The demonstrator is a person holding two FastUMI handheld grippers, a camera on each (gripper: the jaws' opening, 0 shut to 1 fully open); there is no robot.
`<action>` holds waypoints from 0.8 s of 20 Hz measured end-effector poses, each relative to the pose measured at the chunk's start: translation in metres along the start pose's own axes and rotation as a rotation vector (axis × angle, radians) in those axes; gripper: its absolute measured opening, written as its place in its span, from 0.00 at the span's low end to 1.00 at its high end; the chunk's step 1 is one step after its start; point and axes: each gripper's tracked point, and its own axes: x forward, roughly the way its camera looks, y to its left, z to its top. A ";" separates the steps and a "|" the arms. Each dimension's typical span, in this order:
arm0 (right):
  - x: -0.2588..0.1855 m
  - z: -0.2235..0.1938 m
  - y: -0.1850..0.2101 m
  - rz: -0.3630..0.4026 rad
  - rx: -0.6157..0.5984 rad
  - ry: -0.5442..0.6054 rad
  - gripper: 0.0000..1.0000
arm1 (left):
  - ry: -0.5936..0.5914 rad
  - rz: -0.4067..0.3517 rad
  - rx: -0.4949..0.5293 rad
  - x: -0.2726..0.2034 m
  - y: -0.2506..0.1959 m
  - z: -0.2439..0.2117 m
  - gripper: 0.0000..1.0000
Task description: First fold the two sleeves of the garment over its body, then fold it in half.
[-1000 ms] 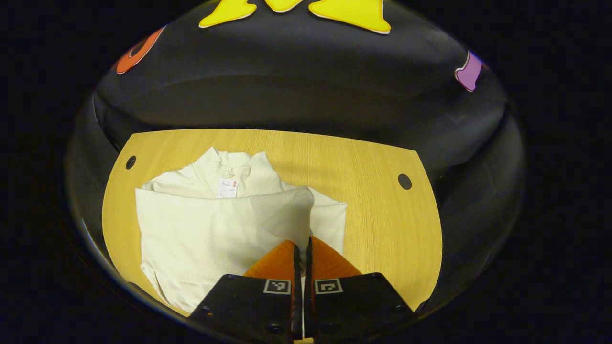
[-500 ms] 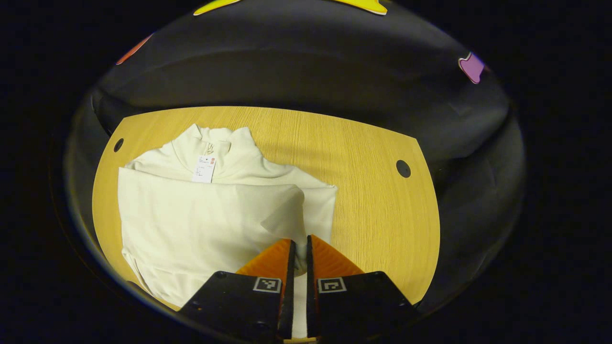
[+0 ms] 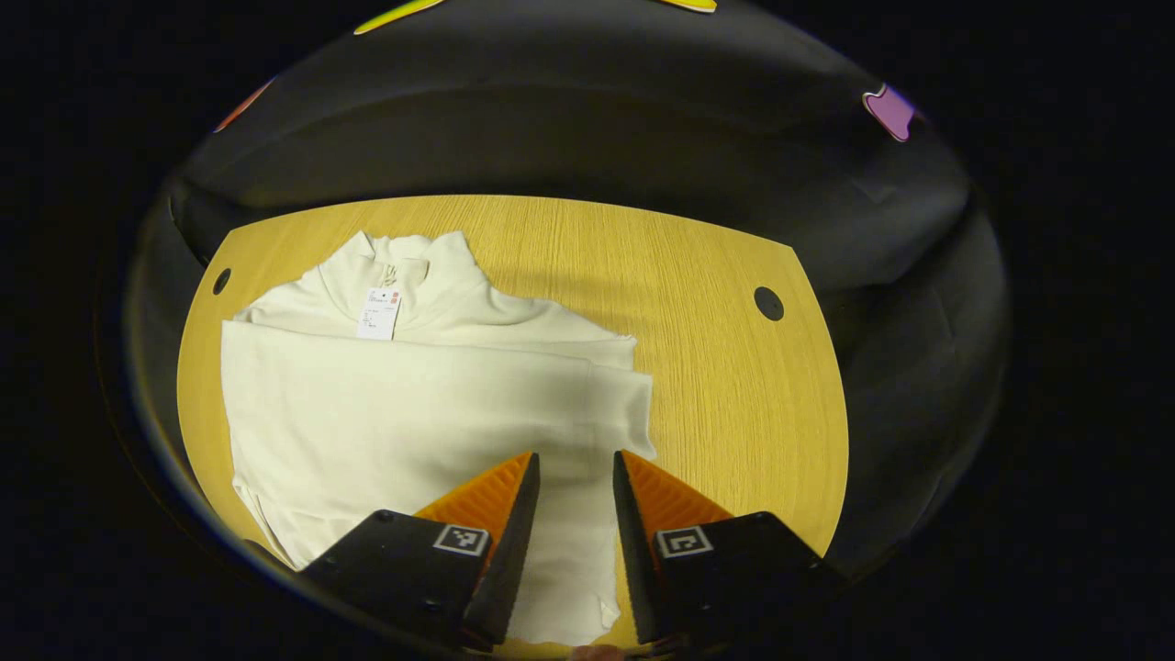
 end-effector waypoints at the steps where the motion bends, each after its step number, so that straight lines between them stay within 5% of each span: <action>1: 0.000 -0.002 0.000 -0.006 -0.007 0.001 0.97 | 0.002 0.006 -0.003 -0.001 0.002 -0.003 0.59; 4: 0.001 -0.006 0.001 -0.023 -0.021 0.008 0.98 | -0.007 0.022 -0.018 -0.004 0.013 -0.011 0.95; 10: -0.002 -0.014 0.024 -0.042 0.003 0.034 0.97 | 0.041 0.016 -0.022 -0.020 0.044 -0.046 0.98; 16: -0.002 -0.031 0.067 -0.048 0.000 0.076 0.98 | 0.042 0.112 0.014 -0.045 0.120 -0.094 0.98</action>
